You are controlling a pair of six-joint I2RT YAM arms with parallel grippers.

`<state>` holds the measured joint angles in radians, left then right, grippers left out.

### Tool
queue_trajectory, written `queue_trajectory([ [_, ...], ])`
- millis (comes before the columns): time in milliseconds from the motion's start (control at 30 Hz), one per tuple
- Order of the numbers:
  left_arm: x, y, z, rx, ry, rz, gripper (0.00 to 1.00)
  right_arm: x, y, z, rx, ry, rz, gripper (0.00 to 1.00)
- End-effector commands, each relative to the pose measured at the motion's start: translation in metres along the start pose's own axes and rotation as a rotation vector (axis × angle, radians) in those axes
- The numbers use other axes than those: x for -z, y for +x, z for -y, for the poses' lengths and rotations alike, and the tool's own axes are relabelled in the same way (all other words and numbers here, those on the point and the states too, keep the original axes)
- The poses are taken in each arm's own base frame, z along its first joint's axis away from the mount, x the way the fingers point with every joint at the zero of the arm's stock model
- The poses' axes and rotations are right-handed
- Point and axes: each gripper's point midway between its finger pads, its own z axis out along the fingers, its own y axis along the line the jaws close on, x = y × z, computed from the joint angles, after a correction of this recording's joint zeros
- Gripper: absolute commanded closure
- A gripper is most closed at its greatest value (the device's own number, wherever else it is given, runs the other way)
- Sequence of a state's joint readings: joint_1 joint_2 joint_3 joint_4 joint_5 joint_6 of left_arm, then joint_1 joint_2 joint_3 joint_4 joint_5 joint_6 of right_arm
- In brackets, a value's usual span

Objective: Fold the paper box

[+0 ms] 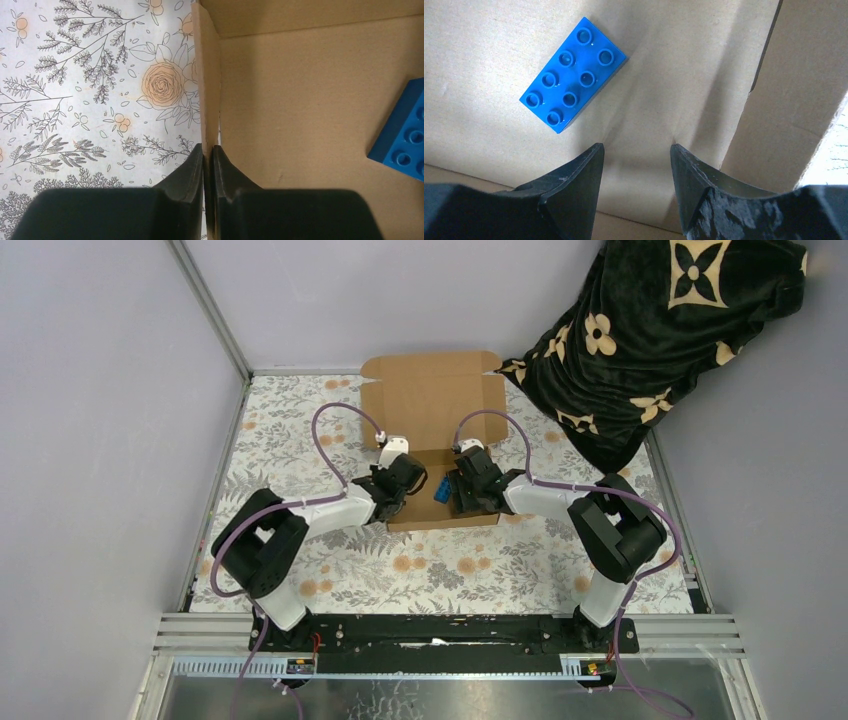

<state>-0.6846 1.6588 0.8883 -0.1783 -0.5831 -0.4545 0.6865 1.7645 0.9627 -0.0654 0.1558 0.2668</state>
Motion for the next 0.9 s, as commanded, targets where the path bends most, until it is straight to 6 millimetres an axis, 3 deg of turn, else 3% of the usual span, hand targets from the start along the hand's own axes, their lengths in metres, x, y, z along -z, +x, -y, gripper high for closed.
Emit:
queue_trajectory([
  [0,-0.007,0.004,-0.027,-0.066,-0.135,-0.015,0.87,-0.003,0.074,0.024,0.033,0.080,-0.256,0.41],
  [667,-0.013,0.013,-0.021,-0.196,-0.233,-0.051,0.91,-0.002,0.075,0.025,0.028,0.082,-0.253,0.41],
  [867,-0.009,0.009,-0.019,-0.167,-0.211,-0.027,0.79,-0.001,0.075,0.025,0.027,0.081,-0.252,0.41],
])
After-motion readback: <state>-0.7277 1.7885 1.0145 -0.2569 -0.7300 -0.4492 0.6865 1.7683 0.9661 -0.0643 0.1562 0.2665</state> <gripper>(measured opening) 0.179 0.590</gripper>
